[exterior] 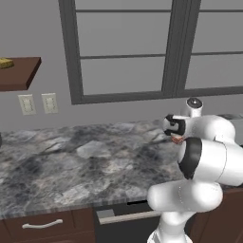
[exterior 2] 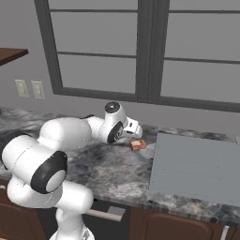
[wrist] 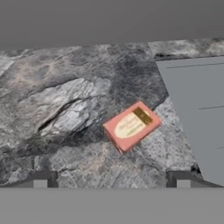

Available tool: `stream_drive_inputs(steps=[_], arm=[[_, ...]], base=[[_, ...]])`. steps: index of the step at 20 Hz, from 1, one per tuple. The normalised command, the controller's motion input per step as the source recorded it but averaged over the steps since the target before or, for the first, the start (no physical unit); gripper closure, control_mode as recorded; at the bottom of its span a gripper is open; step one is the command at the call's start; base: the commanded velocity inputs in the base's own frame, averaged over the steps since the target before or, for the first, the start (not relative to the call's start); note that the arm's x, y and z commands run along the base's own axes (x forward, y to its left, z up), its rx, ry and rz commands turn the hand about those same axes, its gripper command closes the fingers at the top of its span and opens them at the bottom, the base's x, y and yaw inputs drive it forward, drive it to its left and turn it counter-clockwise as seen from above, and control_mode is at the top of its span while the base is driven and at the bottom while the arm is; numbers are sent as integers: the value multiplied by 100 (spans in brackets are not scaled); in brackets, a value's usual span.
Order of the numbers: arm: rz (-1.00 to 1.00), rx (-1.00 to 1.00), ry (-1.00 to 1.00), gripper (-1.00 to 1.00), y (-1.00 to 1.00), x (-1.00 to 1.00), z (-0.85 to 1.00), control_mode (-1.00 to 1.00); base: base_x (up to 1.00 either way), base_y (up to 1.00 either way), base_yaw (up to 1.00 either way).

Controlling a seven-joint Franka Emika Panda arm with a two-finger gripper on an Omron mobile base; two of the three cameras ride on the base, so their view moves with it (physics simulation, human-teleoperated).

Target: Locate and retrieve the sponge and bar soap from the cabinet. Place them next to the sink.

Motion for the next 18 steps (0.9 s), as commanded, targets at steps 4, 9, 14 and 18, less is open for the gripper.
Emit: stream_drive_inputs(steps=[4, 9, 14, 18], arm=[[-2, 6, 31, -100, 18, 0, 58, -100], [-1, 1, 35, -100, 10, 0, 56, -100], [0, 0, -3, -100, 11, -75, 54, -100], [2, 2, -33, -100, 1, -92, 21, -100]], base=[[0, 0, 0], [0, 0, 0], [0, 0, 0], [0, 0, 0]])
